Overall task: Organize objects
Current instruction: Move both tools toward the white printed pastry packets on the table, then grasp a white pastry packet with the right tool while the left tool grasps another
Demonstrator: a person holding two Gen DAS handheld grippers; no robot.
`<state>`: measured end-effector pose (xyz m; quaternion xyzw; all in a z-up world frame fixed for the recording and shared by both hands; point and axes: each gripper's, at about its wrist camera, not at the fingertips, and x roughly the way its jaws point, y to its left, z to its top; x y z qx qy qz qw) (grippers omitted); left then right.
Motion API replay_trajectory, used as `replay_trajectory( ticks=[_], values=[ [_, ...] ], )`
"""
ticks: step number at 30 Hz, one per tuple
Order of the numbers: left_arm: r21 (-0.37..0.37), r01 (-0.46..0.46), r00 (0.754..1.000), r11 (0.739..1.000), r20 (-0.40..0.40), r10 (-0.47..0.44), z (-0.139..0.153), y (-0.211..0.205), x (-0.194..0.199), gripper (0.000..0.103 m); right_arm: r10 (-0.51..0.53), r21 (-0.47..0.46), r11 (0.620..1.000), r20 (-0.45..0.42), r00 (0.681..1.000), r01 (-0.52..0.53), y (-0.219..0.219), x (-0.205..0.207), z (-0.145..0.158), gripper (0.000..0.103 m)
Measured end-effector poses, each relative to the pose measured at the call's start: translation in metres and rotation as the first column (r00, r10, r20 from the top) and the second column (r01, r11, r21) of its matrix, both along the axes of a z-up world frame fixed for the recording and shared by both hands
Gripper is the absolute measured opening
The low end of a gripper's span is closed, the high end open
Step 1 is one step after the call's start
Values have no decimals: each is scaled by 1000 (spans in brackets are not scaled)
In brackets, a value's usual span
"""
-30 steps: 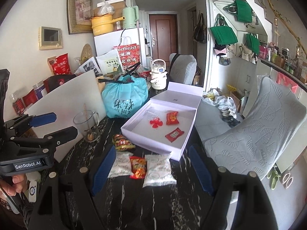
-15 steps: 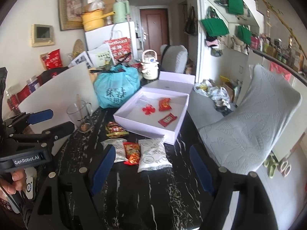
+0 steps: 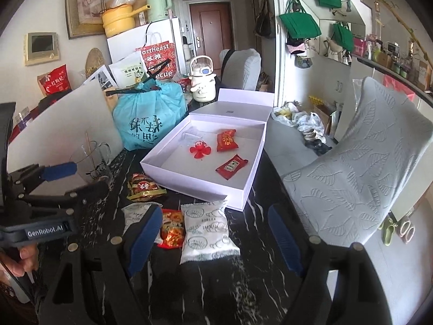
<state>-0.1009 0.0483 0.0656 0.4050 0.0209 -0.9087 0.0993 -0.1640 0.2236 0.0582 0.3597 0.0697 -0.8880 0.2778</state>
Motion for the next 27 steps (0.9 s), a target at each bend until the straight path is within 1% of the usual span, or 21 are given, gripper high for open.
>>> replay_trajectory(
  ticks=[3,7,11,14,17,22,25,27],
  values=[
    [12,-5,1000,1000,24,5,-14,-5,-10,80,9,3,1000,8,1000,-9,-7,-9,-10,81],
    [26,-2,1000,1000,20,1,-24,-7,-16,80,16,1,1000,38,999,-16,-11,-19,-26,81],
    [40,0,999,999,34,-1,-36,-10,-22,80,23,10,1000,55,998,-23,-14,-26,-40,81],
    [66,-3,999,998,40,1,-48,-13,-26,80,8,-3,1000,62,998,-8,-14,-31,-47,81],
    [86,-5,998,996,66,-1,-61,-15,-32,80,-7,8,1000,58,998,7,-16,-36,-56,81],
    [78,-6,993,997,119,-3,-79,-18,-42,80,12,18,1000,100,995,-13,-22,-44,-74,81],
    [67,-5,993,998,122,-4,-83,-18,-42,80,24,19,999,117,993,-26,-26,-48,-83,81],
    [58,14,993,998,119,-21,-83,-16,-40,80,28,22,999,122,992,-31,-28,-49,-88,81]
  ],
)
